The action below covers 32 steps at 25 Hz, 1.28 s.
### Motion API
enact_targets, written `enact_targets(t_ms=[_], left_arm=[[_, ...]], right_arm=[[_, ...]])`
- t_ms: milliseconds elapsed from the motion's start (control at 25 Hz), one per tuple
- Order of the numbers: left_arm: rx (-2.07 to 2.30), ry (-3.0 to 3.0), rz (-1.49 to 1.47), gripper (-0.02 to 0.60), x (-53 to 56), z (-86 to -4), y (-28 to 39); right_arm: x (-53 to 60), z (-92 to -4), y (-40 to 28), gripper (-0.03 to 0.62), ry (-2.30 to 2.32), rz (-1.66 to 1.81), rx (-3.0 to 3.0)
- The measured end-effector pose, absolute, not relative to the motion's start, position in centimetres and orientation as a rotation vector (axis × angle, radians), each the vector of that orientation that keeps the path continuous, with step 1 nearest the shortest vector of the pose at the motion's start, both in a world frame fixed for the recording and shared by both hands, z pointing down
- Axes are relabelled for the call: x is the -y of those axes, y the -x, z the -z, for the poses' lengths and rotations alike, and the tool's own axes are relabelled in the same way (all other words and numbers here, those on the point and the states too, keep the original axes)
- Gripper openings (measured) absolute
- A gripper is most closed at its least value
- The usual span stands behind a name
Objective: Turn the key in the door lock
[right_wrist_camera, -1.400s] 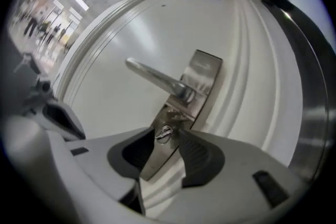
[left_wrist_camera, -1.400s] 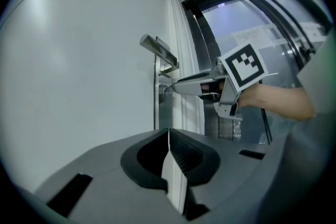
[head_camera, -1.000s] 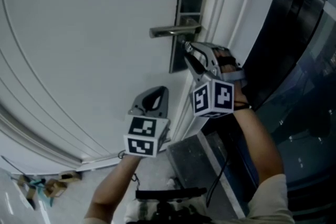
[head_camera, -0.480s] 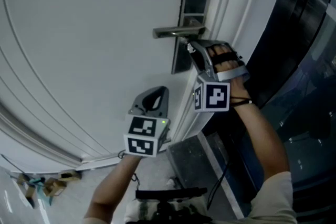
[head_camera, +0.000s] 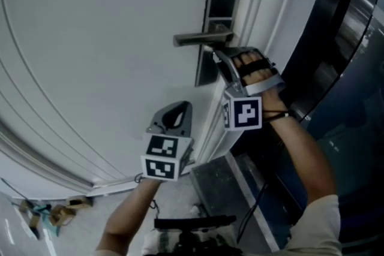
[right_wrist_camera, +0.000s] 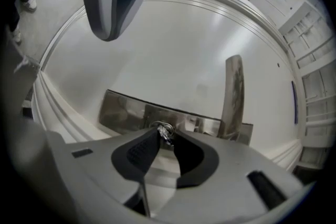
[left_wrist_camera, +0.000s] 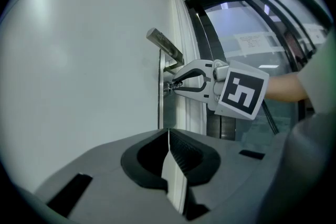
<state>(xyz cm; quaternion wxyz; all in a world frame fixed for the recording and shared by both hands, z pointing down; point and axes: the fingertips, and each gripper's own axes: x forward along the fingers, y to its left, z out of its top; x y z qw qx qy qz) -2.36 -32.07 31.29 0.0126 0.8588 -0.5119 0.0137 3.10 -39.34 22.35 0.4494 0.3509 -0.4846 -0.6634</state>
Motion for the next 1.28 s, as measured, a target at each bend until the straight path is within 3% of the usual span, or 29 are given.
enact_targets(t_ms=[80, 680, 920, 1280], left_arm=[[1.594, -2.674, -0.043, 0.020, 32.1, -31.4, 2.3], [1.574, -2.669, -0.032, 0.020, 32.1, -31.9, 1.9], [1.576, -2.662, -0.039, 0.020, 32.2, -32.2, 2.2], [1.574, -2.669, -0.036, 0.020, 32.4, -32.0, 2.3]], right_arm=[[39.4, -22.4, -3.1, 0.057, -0.886, 1.574, 1.280], [39.5, -21.6, -3.2, 0.067, -1.215, 0.961, 1.954], [39.8, -21.3, -3.3, 0.018, -1.352, 0.585, 2.295], [40.1, -20.9, -3.9, 0.023, -1.472, -0.044, 2.733]])
